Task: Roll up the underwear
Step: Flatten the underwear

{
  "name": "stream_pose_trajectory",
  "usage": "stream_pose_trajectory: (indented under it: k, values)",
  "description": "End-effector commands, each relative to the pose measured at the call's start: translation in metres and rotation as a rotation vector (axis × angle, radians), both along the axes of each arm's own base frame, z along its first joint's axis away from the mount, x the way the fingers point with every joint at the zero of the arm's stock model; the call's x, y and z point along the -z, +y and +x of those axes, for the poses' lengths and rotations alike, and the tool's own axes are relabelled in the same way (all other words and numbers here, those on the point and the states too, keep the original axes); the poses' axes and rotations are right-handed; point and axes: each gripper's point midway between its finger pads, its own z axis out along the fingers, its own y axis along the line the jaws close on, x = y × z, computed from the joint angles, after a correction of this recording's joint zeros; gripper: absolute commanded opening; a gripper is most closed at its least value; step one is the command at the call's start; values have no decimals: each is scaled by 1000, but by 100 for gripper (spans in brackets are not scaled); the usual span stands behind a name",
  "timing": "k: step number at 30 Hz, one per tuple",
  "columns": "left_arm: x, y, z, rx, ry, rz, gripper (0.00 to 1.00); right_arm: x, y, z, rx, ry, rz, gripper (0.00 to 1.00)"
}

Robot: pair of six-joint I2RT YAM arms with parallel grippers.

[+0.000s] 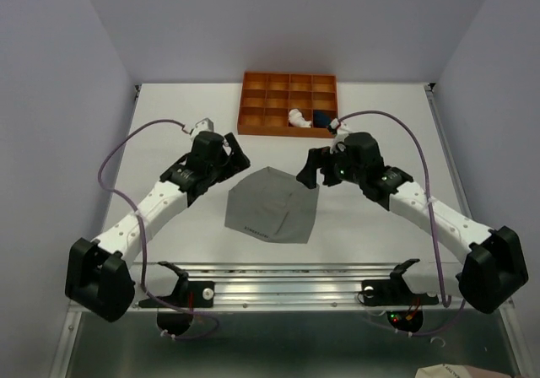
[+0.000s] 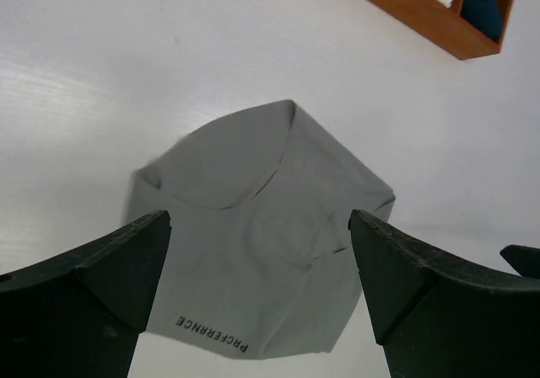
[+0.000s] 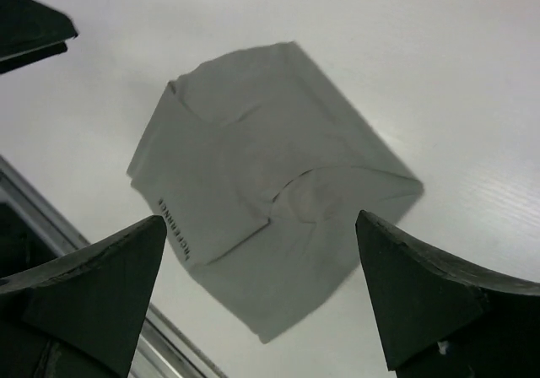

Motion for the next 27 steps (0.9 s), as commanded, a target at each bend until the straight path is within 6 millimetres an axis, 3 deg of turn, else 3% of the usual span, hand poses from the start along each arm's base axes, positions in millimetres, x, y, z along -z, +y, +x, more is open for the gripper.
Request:
stream_pose_trajectory:
  k: [1, 4, 6, 9, 11, 14, 20, 27]
  values:
    - [49, 34, -43, -78, 113, 31, 99, 37, 7, -45, -55, 74, -95, 100]
    - [69, 28, -61, -37, 146, -22, 99, 56, 21, -79, -103, 164, -90, 100]
    - [80, 36, -66, -75, 183, -4, 99, 73, 28, -100, -101, 193, -144, 100]
    - [105, 51, -76, -135, 241, 45, 97, 92, 31, -115, -62, 223, -218, 99]
    - [114, 54, -77, -155, 263, 41, 86, 103, 28, -112, 14, 233, -258, 90]
    - [120, 56, -78, -176, 267, 26, 79, 107, 37, -113, 50, 219, -264, 65]
    - [127, 51, -77, -139, 273, 25, 68, 120, 40, -106, 109, 223, -309, 54]
    - [142, 39, -80, -81, 304, -9, 68, 133, 40, -99, 139, 230, -348, 52]
